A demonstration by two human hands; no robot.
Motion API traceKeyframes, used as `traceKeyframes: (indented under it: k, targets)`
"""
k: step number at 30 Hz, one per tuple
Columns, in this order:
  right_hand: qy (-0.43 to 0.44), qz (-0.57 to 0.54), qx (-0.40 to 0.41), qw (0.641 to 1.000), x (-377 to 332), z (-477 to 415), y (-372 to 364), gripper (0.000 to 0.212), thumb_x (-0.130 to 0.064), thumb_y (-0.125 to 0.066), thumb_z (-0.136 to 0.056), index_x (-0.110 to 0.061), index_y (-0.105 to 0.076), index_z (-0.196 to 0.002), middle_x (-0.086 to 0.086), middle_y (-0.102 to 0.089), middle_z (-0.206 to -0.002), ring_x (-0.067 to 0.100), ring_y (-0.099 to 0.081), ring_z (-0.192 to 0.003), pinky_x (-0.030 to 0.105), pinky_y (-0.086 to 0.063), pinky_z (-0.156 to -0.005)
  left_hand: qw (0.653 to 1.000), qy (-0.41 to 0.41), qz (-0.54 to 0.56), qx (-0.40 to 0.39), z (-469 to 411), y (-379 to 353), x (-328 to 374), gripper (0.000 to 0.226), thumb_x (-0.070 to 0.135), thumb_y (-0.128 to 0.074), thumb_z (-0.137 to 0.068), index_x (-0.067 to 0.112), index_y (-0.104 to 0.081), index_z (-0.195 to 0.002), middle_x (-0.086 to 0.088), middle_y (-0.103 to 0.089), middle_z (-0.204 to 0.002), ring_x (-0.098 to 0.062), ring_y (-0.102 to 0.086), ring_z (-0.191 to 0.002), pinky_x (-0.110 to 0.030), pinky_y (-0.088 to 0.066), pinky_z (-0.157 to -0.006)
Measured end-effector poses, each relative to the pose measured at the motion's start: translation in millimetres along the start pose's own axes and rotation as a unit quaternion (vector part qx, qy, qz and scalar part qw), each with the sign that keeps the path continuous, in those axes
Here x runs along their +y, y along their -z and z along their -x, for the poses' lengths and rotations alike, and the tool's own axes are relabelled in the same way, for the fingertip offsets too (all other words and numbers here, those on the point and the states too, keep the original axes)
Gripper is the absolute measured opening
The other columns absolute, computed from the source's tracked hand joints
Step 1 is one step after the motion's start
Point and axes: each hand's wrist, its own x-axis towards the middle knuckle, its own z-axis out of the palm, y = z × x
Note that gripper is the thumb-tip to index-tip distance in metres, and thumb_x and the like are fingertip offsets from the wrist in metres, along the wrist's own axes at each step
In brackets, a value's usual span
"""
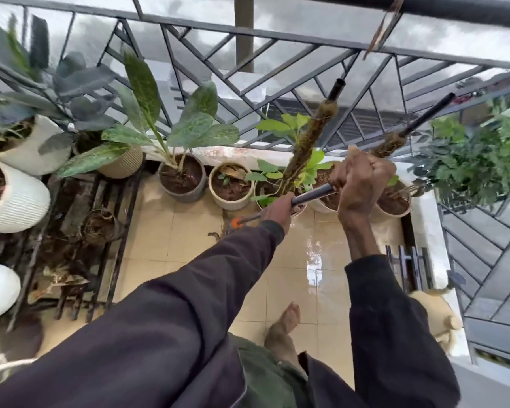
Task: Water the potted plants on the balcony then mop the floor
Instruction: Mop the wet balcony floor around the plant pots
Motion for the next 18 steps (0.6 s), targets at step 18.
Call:
traceKeyframes:
  k: [18]
  targets:
    - [0.053, -0.029, -0.073, 0.996, -36, 1, -33, 0.048, -0.013, -0.058, -0.094, -0.029, -0.055, -0.049, -0.016, -0.041, -0.042, 0.014, -0.035, -0.032, 0.022, -0.037, -0.044, 0.993, -0.077, 0.023, 0.088, 8, 14, -18, 0.017, 0.003, -0.048, -0.101, 0.01, -0.056, -0.114, -0.013, -0.063, -0.105, -0.037, -0.065, -0.091, -0.048, -0.053, -0.077]
